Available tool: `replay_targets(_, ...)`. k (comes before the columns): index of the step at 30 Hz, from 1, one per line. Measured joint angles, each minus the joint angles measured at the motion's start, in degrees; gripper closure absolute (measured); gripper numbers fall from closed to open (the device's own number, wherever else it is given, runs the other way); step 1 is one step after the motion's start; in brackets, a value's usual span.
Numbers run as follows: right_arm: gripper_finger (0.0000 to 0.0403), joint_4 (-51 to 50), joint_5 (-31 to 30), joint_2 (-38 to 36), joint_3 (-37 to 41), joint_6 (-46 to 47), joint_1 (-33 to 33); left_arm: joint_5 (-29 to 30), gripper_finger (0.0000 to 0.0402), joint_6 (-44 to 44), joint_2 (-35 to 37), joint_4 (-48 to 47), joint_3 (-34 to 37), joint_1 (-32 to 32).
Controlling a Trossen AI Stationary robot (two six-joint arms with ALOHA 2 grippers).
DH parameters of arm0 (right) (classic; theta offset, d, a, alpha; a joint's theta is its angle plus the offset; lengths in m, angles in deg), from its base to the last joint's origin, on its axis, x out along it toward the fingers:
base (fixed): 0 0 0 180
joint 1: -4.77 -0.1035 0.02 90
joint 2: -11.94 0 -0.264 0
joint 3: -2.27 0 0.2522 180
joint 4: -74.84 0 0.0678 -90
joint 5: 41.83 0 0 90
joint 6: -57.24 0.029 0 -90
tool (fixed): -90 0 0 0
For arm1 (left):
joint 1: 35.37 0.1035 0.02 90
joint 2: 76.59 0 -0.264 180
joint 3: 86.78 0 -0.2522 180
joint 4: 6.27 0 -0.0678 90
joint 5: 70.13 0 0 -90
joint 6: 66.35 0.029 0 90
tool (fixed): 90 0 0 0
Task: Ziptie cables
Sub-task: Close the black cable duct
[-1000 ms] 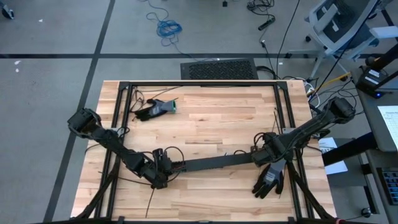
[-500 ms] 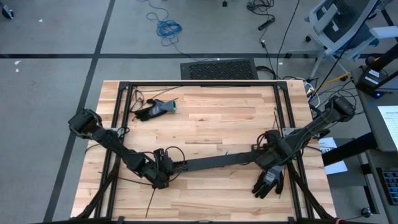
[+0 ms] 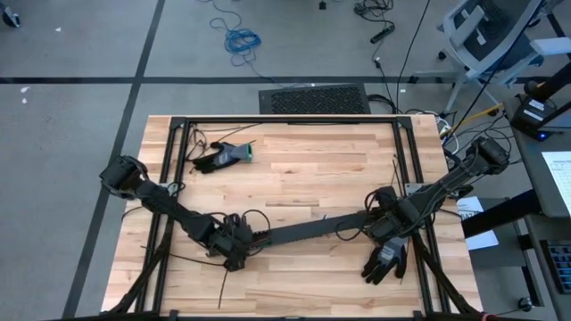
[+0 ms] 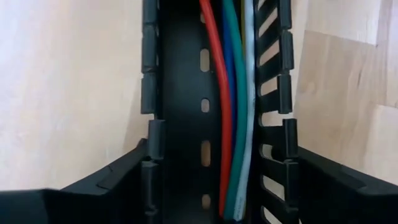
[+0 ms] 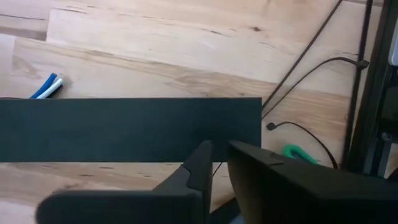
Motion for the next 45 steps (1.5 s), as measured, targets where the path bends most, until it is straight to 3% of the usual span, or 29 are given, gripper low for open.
replay_targets(7,0.0328,-0.3,0.0,0.0,0.0,-1.6,0.0,-1.7,0.007,-0.1,1.9,-6.8,-3.6,0.9)
replay_targets(13,0.0312,-0.3,0.0,0.0,0.1,-2.8,0.0,2.2,0.007,0.4,4.0,-6.1,-3.9,2.6)
replay_targets(19,0.0307,-0.3,0.1,0.0,0.1,-4.3,0.0,3.7,0.007,2.6,2.2,2.9,-3.8,3.9)
replay_targets(45,0.0307,-0.2,0.3,0.1,0.1,-7.1,-0.1,10.2,0.0074,2.4,-7.6,12.2,-3.9,6.0)
